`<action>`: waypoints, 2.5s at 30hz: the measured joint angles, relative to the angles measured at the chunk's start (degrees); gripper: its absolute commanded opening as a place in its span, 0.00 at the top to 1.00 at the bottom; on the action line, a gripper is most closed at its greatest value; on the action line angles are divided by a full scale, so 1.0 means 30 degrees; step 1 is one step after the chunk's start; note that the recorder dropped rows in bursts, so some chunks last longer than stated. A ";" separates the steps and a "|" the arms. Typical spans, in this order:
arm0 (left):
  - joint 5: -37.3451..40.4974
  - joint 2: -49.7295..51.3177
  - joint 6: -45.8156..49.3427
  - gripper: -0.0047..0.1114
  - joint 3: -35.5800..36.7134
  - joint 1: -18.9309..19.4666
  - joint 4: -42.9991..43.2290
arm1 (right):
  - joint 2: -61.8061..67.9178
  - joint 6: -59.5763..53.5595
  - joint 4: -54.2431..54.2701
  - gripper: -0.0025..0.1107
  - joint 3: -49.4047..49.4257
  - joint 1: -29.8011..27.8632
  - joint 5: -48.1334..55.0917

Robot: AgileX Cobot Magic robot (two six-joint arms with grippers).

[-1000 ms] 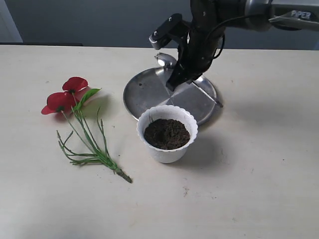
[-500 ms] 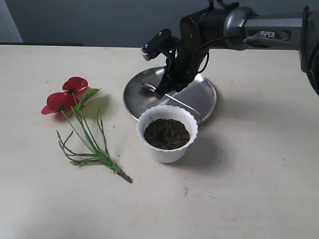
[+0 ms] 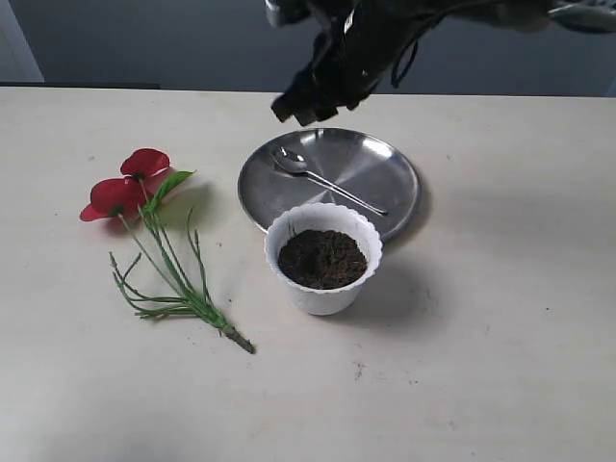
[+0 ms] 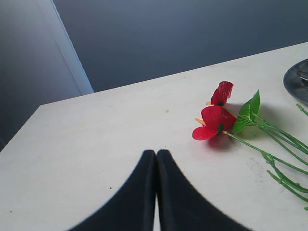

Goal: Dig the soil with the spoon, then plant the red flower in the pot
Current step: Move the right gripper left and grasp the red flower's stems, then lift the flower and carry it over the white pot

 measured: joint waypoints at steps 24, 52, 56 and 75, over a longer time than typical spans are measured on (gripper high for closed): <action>0.0000 0.0000 0.0000 0.96 0.0000 0.0000 0.0000 | 0.7406 0.3705 -0.0737 0.55 -1.0241 0.7301 0.7256; 0.0000 0.0000 0.0000 0.96 0.0000 0.0000 0.0000 | 1.1063 0.4923 -0.2269 0.54 -1.2369 0.7378 0.7169; 0.0000 0.0000 0.0000 0.96 0.0000 0.0000 0.0000 | 1.1657 0.4959 -0.2269 0.60 -1.2369 0.7378 0.6968; 0.0000 0.0000 0.0000 0.96 0.0000 0.0000 0.0000 | 1.0517 0.4492 0.1055 0.98 -1.2379 0.7343 0.4561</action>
